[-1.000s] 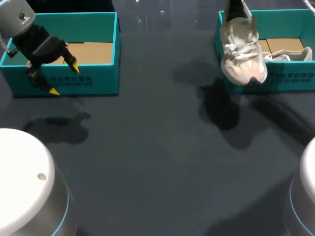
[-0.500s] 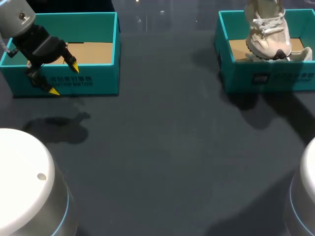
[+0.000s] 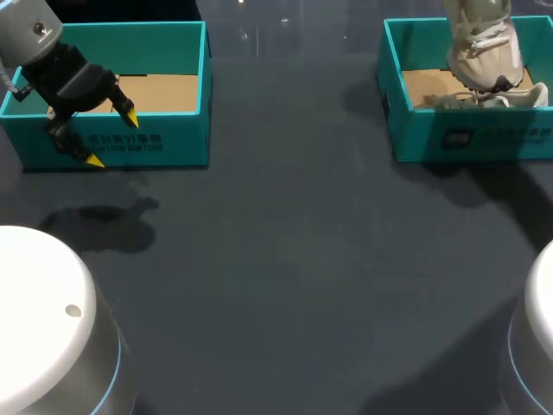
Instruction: Take the shoe out of the shoebox, open the shoe tongue, remove and reinsert the insole, then place the shoe into the shoebox
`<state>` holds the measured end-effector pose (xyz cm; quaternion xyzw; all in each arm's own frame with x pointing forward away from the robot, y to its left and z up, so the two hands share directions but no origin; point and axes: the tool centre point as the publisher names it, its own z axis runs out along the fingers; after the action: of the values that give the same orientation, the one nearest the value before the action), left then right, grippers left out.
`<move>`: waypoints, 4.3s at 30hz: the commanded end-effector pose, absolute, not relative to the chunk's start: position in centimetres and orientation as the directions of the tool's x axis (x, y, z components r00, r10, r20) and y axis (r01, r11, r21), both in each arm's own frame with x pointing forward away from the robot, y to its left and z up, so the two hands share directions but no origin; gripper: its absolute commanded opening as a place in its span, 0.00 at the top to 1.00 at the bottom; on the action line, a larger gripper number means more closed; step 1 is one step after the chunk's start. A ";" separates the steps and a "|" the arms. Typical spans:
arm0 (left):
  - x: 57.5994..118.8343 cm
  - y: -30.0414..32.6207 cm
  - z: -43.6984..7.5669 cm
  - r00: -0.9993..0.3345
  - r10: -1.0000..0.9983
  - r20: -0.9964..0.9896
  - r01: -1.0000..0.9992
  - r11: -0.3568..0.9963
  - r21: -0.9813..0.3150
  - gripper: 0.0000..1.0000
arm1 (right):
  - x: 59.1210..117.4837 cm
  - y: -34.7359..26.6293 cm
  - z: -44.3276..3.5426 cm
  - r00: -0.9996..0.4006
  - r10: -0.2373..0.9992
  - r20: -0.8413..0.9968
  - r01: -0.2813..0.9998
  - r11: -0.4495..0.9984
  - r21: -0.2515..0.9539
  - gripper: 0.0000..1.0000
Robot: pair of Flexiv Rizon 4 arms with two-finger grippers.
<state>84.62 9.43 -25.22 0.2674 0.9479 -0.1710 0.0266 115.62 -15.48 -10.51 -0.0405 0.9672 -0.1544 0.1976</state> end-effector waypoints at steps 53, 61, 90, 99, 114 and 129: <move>84.6 9.4 -25.2 -0.855 0.498 -0.142 0.517 0.799 -0.308 0.00 | 119.3 -29.9 -11.6 -0.694 0.622 -0.363 0.709 0.679 -0.190 1.00; 84.6 9.4 -25.2 -0.855 0.498 -0.142 0.517 0.799 -0.308 0.00 | 119.0 -30.0 -11.8 -0.630 0.674 -0.386 0.765 0.624 -0.159 1.00; 84.6 9.4 -25.2 -0.855 0.498 -0.142 0.517 0.799 -0.308 0.00 | 116.3 -31.3 -15.6 -0.280 0.849 -0.448 0.943 0.331 0.037 1.00; 84.6 9.4 -25.2 -0.855 0.498 -0.142 0.517 0.799 -0.308 0.00 | 116.0 -32.2 -17.1 -0.131 0.898 -0.420 0.973 0.198 0.120 1.00; 84.6 9.4 -25.2 -0.855 0.498 -0.142 0.517 0.799 -0.308 0.00 | 114.4 -32.9 -17.7 0.106 0.892 -0.440 0.971 0.002 0.238 1.00; 84.6 9.4 -25.2 -0.855 0.498 -0.142 0.517 0.799 -0.308 0.00 | 113.6 -32.7 -20.9 0.126 0.893 -0.432 0.970 -0.019 0.244 1.00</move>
<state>84.62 9.42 -25.21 0.2675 0.9479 -0.1710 0.0266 113.87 -32.83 -20.55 0.7098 0.6570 -0.0805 0.2410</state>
